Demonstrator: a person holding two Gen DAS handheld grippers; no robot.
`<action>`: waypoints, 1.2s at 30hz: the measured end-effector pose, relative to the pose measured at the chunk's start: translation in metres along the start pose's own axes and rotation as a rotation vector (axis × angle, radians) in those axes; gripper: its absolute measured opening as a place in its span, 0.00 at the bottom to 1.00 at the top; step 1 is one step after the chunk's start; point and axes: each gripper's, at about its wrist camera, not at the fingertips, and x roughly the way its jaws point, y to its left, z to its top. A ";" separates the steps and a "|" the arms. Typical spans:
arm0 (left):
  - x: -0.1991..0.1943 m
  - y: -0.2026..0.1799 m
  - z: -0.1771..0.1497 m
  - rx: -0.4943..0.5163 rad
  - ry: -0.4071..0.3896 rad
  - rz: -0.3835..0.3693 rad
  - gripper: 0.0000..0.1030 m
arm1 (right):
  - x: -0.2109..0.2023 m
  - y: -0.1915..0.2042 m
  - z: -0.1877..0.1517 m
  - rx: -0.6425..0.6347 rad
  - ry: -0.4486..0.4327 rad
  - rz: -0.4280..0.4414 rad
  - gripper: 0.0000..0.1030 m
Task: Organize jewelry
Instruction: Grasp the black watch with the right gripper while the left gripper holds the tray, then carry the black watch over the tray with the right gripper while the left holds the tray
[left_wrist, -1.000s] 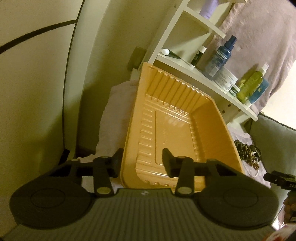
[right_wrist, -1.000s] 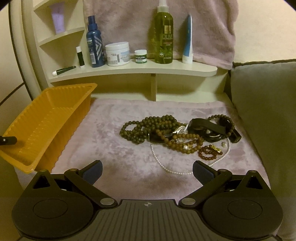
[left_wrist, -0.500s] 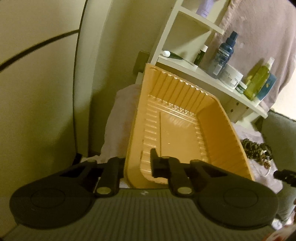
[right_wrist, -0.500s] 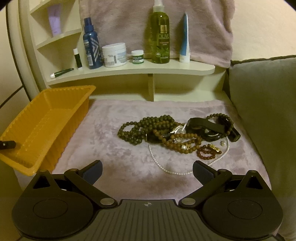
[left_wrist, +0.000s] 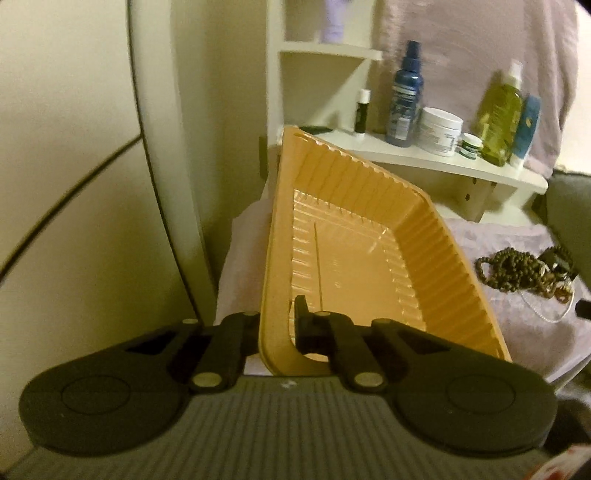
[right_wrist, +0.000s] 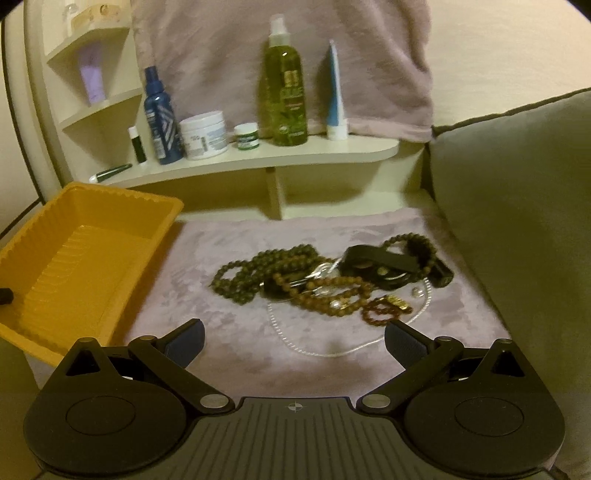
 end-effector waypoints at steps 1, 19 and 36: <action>-0.003 -0.006 0.002 0.021 -0.008 0.013 0.06 | 0.000 -0.004 0.000 0.000 -0.005 -0.002 1.00; -0.012 -0.051 0.015 0.142 -0.021 0.119 0.06 | 0.029 -0.062 -0.009 -0.026 -0.048 -0.011 0.70; -0.005 -0.053 0.020 0.142 -0.002 0.119 0.06 | 0.096 -0.068 0.018 -0.485 0.004 -0.056 0.45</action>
